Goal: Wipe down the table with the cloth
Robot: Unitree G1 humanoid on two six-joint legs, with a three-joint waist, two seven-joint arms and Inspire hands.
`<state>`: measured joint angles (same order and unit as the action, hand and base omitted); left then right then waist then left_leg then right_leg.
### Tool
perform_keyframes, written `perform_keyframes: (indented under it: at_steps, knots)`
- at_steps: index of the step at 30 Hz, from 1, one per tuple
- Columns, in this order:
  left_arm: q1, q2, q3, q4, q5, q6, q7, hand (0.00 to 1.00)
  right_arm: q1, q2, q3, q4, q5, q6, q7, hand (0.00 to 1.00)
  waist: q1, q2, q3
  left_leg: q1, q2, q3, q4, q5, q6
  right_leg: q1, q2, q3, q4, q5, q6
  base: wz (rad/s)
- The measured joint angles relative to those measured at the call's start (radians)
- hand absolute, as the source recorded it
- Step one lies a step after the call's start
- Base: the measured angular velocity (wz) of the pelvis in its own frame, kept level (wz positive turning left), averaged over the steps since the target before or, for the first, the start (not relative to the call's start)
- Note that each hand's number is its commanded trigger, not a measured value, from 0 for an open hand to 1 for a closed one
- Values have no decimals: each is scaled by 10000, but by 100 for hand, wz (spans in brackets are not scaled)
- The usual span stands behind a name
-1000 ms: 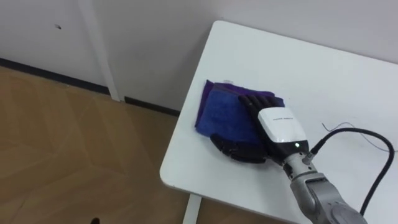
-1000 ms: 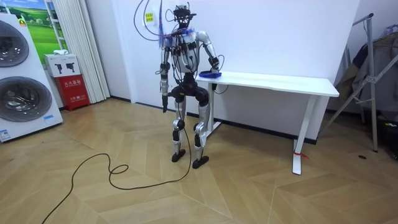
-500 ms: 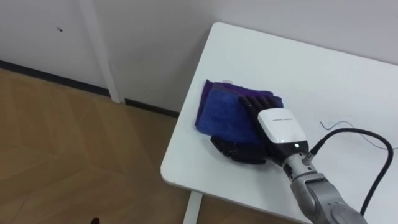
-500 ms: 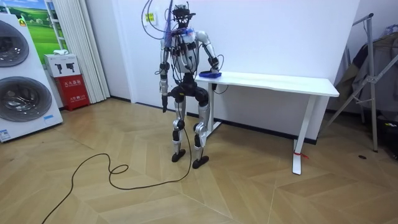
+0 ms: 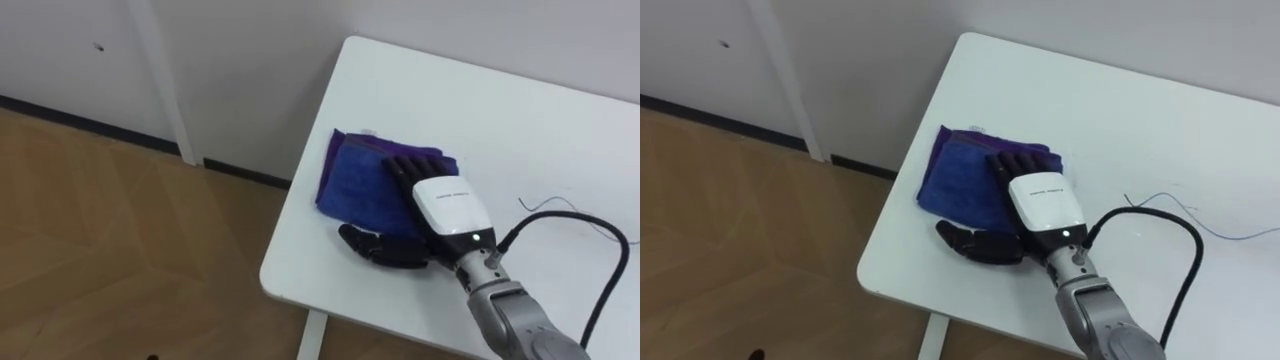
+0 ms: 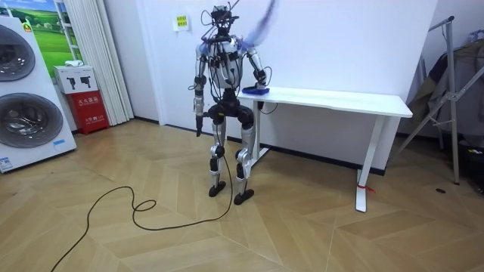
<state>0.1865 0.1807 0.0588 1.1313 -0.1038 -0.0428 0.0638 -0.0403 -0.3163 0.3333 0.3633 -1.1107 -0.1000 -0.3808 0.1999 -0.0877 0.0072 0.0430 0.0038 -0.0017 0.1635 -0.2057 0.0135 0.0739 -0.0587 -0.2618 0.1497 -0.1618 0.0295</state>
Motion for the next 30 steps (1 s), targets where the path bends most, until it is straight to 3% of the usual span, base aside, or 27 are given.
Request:
perform_keyframes:
  at_steps: [12, 30]
  knots:
    - [18, -99, 3, -2, 70, 17, -3, 0, -270, 59, -69, -233, -73, 108, -726, 0, 83, -22, -13, 104, -8, -87, 8, 7, 4, 144, -13, -163, -7, 0, 0, 2]
    - [36, -95, -13, -5, 80, 206, 135, 0, -276, 83, -148, -20, 616, 134, -853, 0, 217, -41, 8, 75, -18, -148, 13, 9, 3, 145, -24, -288, -9, 1, 1, 1]
